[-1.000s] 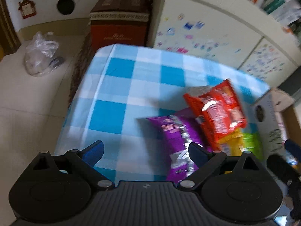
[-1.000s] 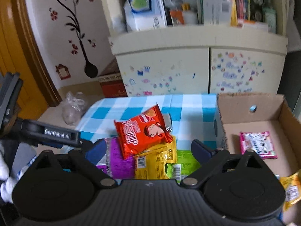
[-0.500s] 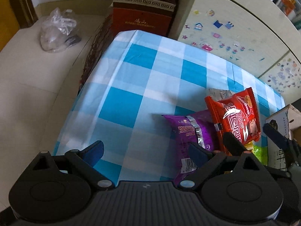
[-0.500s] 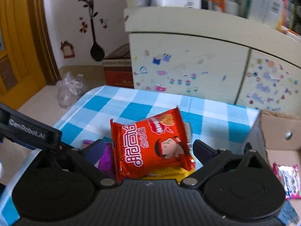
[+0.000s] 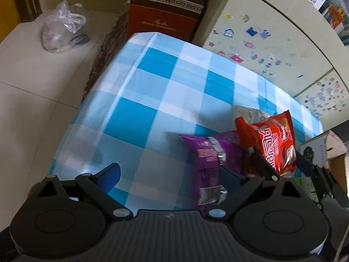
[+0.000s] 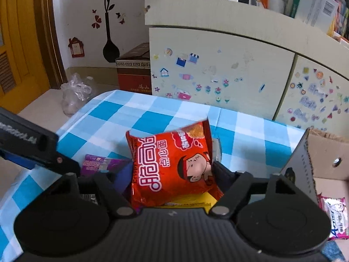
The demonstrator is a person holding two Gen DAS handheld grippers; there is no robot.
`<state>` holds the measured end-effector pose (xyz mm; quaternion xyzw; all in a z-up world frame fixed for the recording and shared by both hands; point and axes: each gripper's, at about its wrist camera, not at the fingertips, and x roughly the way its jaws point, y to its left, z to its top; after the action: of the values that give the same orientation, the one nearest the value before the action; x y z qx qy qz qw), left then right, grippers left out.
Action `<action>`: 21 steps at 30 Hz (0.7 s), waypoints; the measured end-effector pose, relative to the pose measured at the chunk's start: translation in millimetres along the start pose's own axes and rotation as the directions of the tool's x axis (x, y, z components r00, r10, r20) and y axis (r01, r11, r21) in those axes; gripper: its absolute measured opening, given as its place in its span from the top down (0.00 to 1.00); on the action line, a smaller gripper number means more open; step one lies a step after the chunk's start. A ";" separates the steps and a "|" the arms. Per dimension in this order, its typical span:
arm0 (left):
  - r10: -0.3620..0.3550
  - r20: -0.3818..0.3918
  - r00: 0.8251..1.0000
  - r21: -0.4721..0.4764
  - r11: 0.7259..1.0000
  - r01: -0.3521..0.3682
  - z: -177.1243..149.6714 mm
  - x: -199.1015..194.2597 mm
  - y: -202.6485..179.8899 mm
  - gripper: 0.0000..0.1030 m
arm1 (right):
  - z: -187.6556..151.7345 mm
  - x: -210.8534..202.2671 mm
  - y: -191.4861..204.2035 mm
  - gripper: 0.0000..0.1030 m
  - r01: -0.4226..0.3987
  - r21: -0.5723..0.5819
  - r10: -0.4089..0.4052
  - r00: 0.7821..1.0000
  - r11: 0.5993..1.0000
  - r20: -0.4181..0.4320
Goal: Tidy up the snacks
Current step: 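Grasp the purple bag with the left tool while the right tool grasps the red bag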
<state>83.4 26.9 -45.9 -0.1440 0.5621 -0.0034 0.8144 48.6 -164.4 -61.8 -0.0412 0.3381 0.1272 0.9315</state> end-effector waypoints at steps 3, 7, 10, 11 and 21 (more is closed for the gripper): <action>-0.026 -0.004 1.000 0.019 0.999 0.026 -2.9 2.2 -6.5 0.04 | 1.7 -11.9 -3.7 0.26 0.012 0.024 -0.012 1.000 1.000 -0.005; -0.090 -0.005 0.996 0.030 0.996 0.090 -4.9 5.1 -14.7 0.04 | 4.8 -32.7 -14.0 0.26 0.048 0.061 -0.048 0.999 0.997 0.001; -0.106 -0.004 0.994 0.063 0.992 0.106 -7.7 8.1 -23.6 0.04 | 3.7 -51.2 -26.0 0.26 0.059 0.132 -0.059 0.998 0.990 0.001; -0.108 -0.002 0.994 0.072 0.992 0.108 -8.8 9.8 -26.5 0.04 | 2.6 -57.9 -29.5 0.26 0.069 0.155 -0.070 0.998 0.986 0.000; -0.071 0.012 0.997 0.097 0.993 0.070 -10.7 33.2 -43.0 0.04 | -9.8 -102.4 -42.9 0.26 0.064 0.310 -0.084 0.995 0.948 0.053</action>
<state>92.5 -22.4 -69.5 -0.1242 0.5494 -0.0583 0.8242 -21.8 -228.8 -4.1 0.0962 0.3215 0.0392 0.9412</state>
